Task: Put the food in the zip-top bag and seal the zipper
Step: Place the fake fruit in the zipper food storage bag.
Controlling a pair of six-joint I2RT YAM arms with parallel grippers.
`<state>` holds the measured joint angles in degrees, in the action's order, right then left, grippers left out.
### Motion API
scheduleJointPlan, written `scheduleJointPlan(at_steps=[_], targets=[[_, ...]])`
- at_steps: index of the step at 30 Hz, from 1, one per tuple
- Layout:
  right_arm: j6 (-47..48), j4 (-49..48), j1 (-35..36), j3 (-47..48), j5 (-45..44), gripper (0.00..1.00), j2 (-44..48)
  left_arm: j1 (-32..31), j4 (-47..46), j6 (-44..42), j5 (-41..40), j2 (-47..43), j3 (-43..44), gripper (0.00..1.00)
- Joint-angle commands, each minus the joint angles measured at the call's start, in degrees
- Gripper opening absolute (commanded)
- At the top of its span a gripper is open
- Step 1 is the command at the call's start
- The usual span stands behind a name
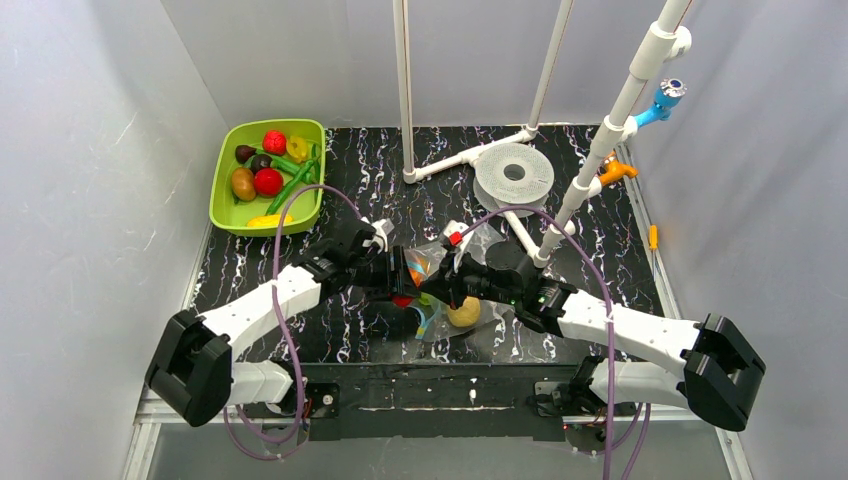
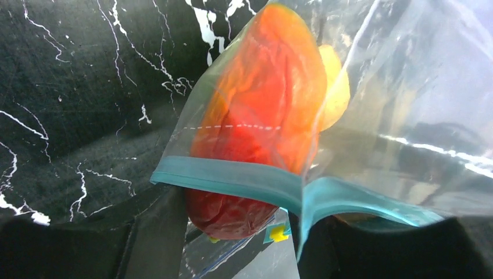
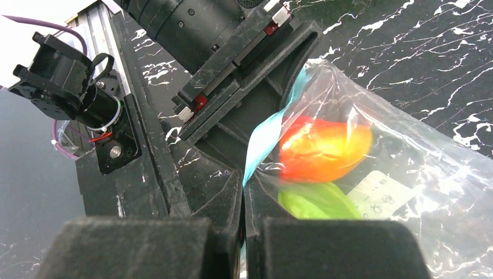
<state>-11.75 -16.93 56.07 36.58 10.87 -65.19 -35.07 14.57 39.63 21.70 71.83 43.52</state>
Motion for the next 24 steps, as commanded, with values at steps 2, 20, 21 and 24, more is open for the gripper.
scheduleJointPlan(at_steps=[2,20,21,24], targets=[[0.59,-3.85,0.54,-0.41,0.4,0.01,1.8,-0.26,-8.6,2.3,-0.4,-2.59,-0.83,0.53],[-2.37,-3.03,0.56,1.11,-1.11,0.01,1.25,-0.3,-0.69,-2.08,0.21,-12.7,-2.46,0.78],[-3.39,-1.55,0.47,2.2,-1.1,0.01,1.16,-0.34,-0.4,-2.07,0.02,-13.49,-2.43,0.78],[-7.44,3.83,0.46,6.52,0.08,0.01,0.8,-0.28,0.93,-2.15,-0.92,-16.61,-1.57,0.78]])
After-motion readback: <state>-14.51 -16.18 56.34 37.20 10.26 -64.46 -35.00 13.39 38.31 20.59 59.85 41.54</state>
